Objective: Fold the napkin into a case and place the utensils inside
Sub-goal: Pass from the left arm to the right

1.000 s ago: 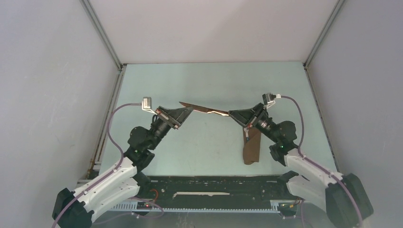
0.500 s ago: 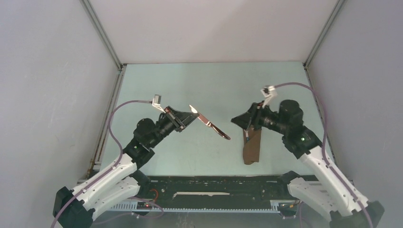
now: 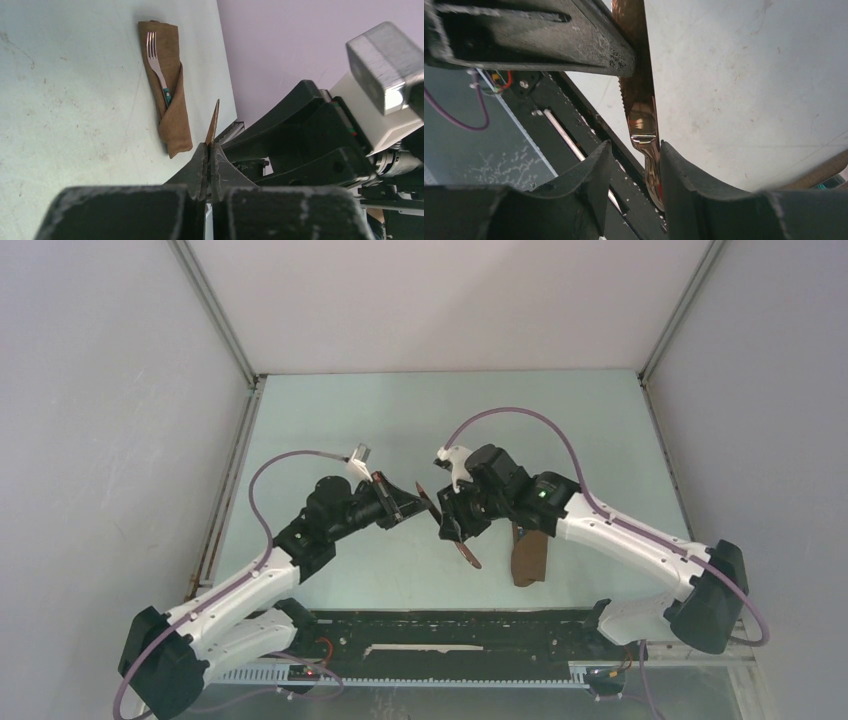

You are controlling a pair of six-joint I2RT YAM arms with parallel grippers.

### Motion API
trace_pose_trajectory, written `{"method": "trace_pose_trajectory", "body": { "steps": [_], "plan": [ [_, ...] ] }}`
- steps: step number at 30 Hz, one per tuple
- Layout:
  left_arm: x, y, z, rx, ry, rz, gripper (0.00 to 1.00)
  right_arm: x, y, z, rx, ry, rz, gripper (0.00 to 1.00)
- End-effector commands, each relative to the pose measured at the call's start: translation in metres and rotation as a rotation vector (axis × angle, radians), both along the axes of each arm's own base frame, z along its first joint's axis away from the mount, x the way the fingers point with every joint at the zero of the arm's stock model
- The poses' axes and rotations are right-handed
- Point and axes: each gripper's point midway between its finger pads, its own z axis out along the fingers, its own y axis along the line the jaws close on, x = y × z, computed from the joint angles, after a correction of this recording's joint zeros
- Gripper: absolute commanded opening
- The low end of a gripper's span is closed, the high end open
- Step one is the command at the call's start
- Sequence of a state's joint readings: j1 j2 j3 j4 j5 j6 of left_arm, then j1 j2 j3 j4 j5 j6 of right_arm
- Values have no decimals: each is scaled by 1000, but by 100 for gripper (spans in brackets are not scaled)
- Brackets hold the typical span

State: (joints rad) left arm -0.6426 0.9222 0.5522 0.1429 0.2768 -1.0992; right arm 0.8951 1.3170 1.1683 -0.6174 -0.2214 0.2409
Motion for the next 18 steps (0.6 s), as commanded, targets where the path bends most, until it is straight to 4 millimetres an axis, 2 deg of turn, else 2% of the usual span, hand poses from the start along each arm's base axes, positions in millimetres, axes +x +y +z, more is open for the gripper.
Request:
{"method": "trace_pose_trajectory", "body": {
  "steps": [1,5,9,12,18],
  "plan": [
    [-2,-6,34,-46,-81,-52,0,3,-4,-1,-81,-66,17,48],
    [-2,-9,32,-35,-73,-69,0,5,3,-1,-69,-73,8,52],
    [-1,-11,33,-37,-74,-74,0,8,12,6,-47,-99,-6,52],
    [0,-12,35,-37,-75,-74,0,12,12,6,-51,-106,-25,50],
    [-1,-14,33,-29,-73,-89,0,13,14,6,-46,-111,-22,39]
  ]
}}
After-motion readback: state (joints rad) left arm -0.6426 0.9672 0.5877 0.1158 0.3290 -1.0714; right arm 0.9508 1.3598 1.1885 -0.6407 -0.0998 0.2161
